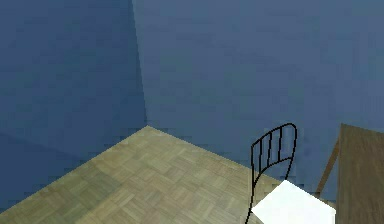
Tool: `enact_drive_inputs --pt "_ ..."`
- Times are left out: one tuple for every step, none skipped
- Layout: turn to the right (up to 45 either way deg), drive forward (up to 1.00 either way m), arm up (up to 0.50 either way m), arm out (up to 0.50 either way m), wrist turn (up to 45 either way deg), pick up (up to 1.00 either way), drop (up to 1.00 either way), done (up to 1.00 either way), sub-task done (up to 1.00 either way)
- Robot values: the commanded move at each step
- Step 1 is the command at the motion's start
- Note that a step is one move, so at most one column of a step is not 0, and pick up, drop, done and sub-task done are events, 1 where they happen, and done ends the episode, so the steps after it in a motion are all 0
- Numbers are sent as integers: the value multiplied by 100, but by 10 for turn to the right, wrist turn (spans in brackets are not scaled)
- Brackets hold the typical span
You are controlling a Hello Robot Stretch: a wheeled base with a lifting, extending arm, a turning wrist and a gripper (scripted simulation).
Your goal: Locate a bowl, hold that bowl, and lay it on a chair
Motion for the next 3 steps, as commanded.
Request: enact_drive_inputs --pt "0 0 0 48 0 0 0 0 0" --pt "0 0 0 0 450 0 0 0 0" --pt "0 0 0 0 450 0 0 0 0"
